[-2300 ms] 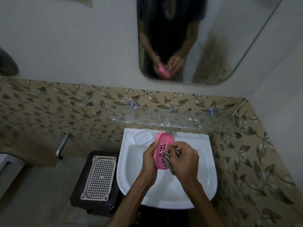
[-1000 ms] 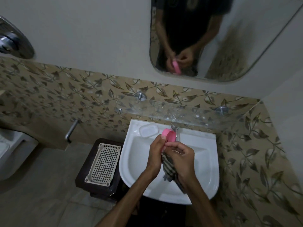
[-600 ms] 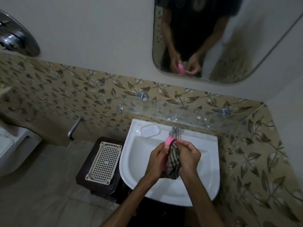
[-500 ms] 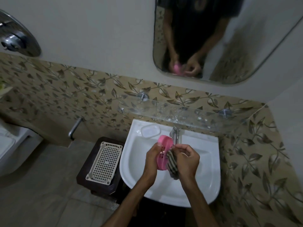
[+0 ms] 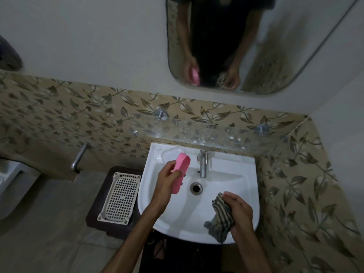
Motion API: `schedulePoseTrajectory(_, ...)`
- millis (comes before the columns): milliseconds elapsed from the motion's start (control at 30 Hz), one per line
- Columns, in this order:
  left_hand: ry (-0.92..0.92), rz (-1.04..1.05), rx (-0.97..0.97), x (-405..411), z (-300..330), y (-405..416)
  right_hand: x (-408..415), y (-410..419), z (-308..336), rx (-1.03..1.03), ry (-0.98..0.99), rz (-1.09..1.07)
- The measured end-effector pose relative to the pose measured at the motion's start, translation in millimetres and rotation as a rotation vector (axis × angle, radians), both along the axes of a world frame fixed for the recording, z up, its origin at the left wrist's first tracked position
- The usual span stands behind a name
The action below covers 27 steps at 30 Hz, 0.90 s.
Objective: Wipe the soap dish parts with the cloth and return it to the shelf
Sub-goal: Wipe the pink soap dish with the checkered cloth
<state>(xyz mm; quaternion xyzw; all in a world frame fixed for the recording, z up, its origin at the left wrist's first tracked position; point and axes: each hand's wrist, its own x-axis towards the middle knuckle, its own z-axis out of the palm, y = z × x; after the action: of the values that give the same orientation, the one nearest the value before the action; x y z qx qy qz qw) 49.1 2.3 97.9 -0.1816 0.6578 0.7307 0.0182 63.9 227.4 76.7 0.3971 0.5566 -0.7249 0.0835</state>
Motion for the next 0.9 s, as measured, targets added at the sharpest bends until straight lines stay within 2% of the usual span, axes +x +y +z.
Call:
schedulePoseTrajectory(167, 0.213, -0.07, -0.252, -29, 31, 14, 10, 5, -6, -0.011, -0.004, -0.031)
schedulePoseTrajectory(367, 0.36, -0.149, -0.667, -99, 48, 0, 13, 10, -8, -0.021, 0.004, -0.038)
schedulePoseTrajectory(467, 0.416, -0.164, -0.789, -119, 45, -7, 14, 11, -10, -0.009, 0.01, -0.06)
schedulePoseTrajectory(533, 0.435, -0.18, -0.788, -120, 39, -10, 13, 10, -10, -0.017, 0.0, -0.073)
schedulePoseTrajectory(733, 0.363, -0.236, -0.538, -76, 16, -4, 8, 7, -10, -0.083, -0.038, -0.081)
schedulePoseTrajectory(900, 0.348, -0.284, -0.608, -32, -19, -2, 0, -10, -7, -0.073, -0.031, 0.035)
